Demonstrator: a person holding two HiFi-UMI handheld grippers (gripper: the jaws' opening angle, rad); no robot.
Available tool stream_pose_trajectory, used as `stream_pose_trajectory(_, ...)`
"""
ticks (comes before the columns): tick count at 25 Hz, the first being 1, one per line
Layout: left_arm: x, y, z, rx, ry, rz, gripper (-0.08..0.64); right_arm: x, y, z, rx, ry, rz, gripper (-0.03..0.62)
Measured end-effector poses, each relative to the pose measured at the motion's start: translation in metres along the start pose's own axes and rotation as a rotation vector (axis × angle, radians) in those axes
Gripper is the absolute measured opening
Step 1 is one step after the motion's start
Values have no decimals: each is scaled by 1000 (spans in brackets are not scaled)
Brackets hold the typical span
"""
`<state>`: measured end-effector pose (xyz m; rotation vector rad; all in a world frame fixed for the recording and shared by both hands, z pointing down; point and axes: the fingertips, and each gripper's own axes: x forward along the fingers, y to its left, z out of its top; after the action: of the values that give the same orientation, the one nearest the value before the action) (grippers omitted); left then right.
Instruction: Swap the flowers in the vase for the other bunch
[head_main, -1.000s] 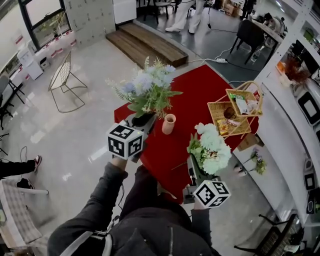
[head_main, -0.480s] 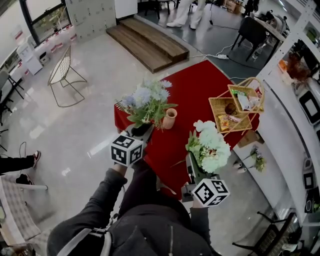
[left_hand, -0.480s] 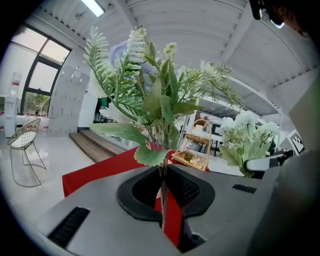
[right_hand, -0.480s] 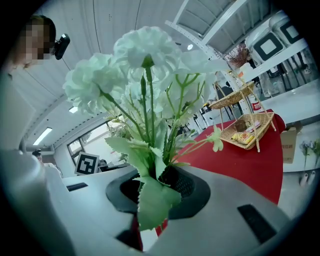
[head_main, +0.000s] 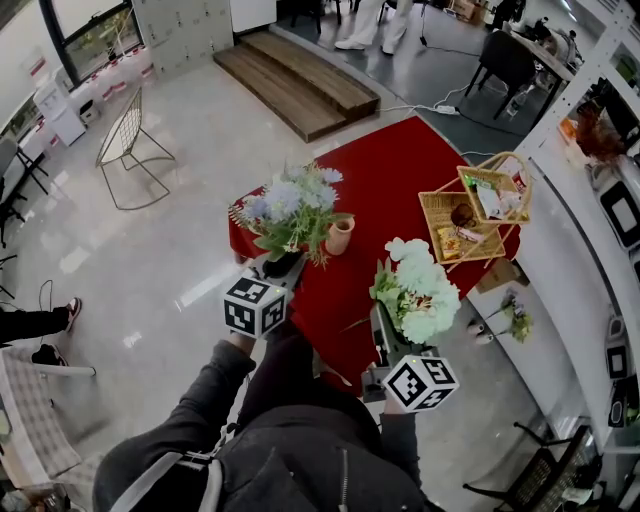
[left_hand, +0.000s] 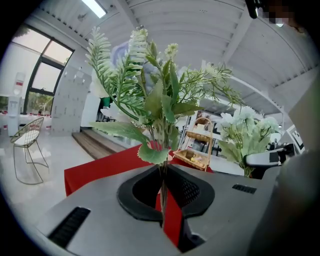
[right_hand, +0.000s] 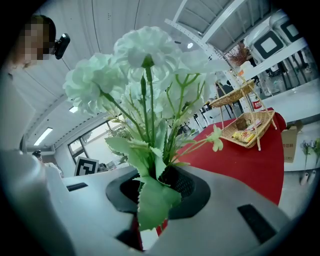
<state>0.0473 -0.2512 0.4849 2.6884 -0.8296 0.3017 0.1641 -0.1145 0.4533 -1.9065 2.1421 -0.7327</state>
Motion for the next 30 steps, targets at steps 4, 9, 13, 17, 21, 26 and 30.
stream_pose_trajectory(4, -3, -3, 1, 4, 8, -2, 41, -1, 2, 1, 4, -3, 1, 71)
stream_pose_trajectory(9, -2, -5, -2, -4, 20, -5, 43, 0, 1, 0, 7, -3, 1, 71)
stream_pose_trajectory(13, -2, -6, -2, -2, 18, -5, 43, -1, 0, -1, 12, -2, 1, 71)
stream_pose_trajectory(17, -3, -5, -3, -11, 15, 3, 43, -1, -1, -1, 14, 0, 0, 71)
stream_pose_trajectory(21, -5, -4, -6, -16, 13, 2, 43, 1, -2, 0, 11, -1, -2, 71)
stream_pose_trajectory(26, -3, -5, -6, -11, 11, 8, 43, 5, -8, 5, 4, -1, -2, 71)
stream_pose_trajectory(30, -4, -4, -5, -15, 5, 9, 44, 12, -8, 11, 0, -3, 7, 71)
